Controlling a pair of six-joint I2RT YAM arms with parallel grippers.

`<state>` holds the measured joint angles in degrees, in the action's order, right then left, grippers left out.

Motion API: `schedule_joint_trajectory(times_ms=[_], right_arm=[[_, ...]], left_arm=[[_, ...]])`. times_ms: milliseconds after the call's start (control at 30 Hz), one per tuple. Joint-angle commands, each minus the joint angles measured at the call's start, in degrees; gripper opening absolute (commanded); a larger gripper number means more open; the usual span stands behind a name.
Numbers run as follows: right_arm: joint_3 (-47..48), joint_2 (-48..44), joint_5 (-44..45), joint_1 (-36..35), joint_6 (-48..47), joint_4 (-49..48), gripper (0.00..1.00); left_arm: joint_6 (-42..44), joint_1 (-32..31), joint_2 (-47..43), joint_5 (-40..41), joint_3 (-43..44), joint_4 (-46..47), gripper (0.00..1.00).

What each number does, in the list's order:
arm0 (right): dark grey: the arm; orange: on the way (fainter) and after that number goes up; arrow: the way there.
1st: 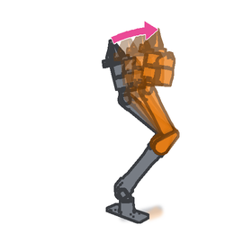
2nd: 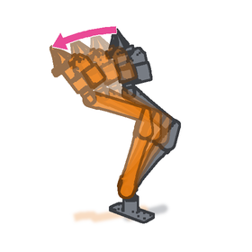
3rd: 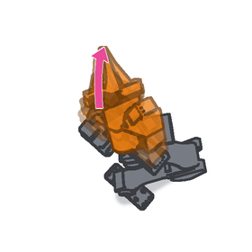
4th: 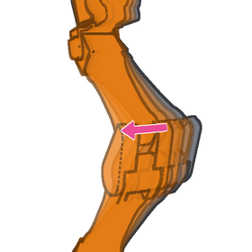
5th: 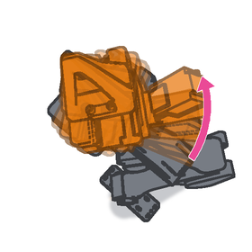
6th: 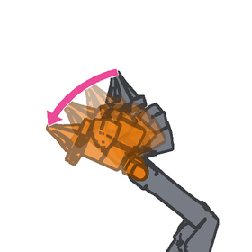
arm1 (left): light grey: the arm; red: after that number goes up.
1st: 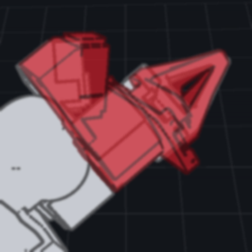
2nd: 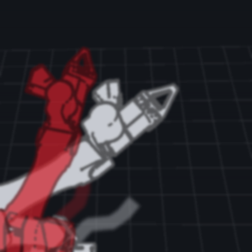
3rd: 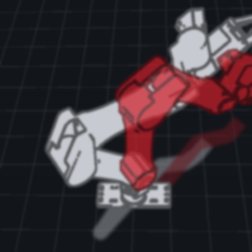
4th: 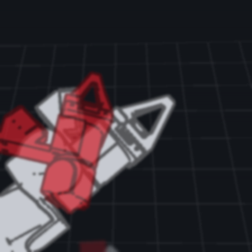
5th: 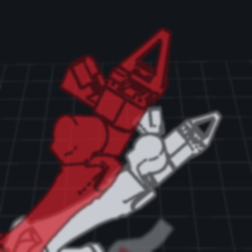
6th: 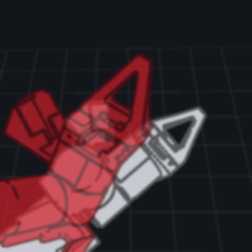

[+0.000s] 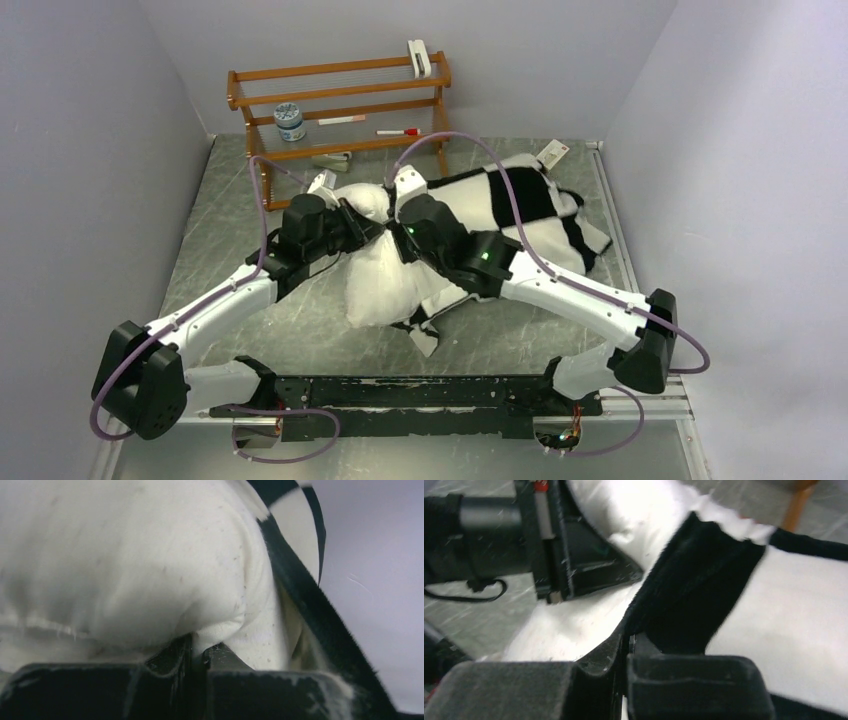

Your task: Put the pillow into the pillowcase

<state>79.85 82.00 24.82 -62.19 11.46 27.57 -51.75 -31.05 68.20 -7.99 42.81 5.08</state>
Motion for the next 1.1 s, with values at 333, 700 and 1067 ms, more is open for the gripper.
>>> schedule_joint_trajectory(times_ms=[333, 700, 1067], right_arm=[[-18.8, -19.3, -16.1, 9.8, 18.6, -34.7, 0.00], [-11.8, -32.9, -7.7, 15.0, 13.5, -32.0, 0.00], [-5.9, -31.0, -1.6, 15.0, 14.2, -34.2, 0.00]], left_arm=[[3.1, -1.1, -5.3, -9.0, 19.1, -11.9, 0.41], [10.7, 4.9, -7.9, -10.4, 44.7, -43.5, 0.72], [6.0, 4.9, -13.6, -9.3, 54.4, -49.2, 0.69]])
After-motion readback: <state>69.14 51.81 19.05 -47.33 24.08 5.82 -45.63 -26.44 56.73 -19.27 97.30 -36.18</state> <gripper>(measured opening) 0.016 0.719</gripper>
